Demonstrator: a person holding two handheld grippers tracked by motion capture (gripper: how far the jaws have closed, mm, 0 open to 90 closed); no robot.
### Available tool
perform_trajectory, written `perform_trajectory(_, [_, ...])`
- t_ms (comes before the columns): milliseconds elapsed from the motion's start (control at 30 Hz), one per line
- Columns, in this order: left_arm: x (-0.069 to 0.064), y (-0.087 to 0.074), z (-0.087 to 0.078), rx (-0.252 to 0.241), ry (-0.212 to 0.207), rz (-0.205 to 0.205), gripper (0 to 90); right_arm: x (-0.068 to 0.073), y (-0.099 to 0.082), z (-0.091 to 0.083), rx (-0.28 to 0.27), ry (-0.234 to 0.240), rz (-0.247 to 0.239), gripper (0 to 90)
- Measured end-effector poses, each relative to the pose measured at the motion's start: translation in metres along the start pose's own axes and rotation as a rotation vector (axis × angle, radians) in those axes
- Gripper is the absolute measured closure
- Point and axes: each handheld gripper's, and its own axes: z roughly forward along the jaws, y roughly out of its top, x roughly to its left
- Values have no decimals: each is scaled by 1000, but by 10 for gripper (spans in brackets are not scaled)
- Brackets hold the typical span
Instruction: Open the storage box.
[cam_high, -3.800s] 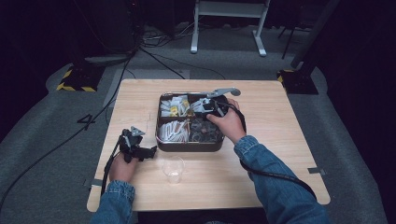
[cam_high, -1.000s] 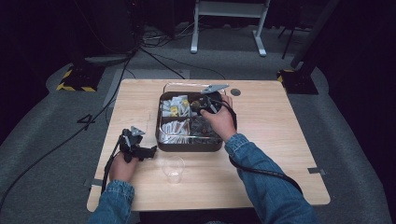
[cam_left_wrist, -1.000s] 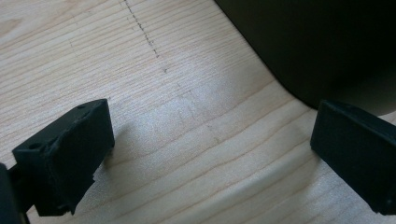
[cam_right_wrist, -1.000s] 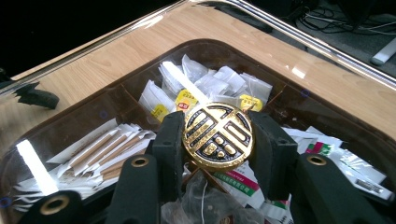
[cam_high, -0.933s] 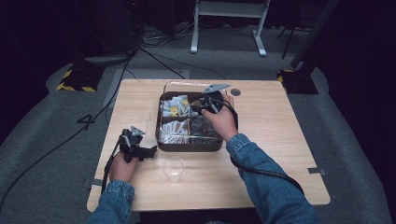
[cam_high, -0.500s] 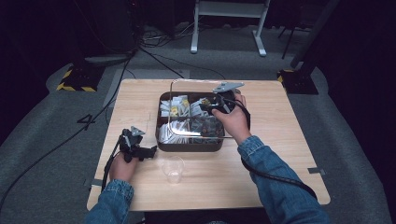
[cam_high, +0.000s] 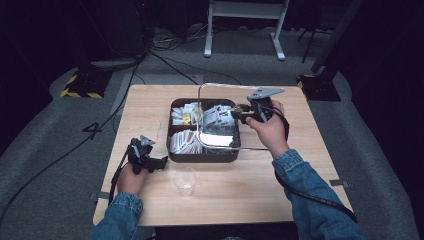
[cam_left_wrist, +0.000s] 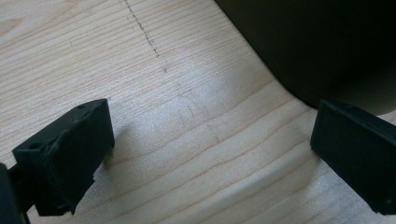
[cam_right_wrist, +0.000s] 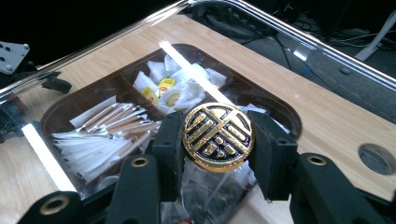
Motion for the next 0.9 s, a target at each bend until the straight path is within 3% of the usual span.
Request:
perform_trajectory(533, [0,0,0,1,-1,2,0,-38,-32,-48,7,-95,77,584])
perform_trajectory(900, [0,-1,0,1,-1,-1,0,-56,-53,-61,39,-156,79,584])
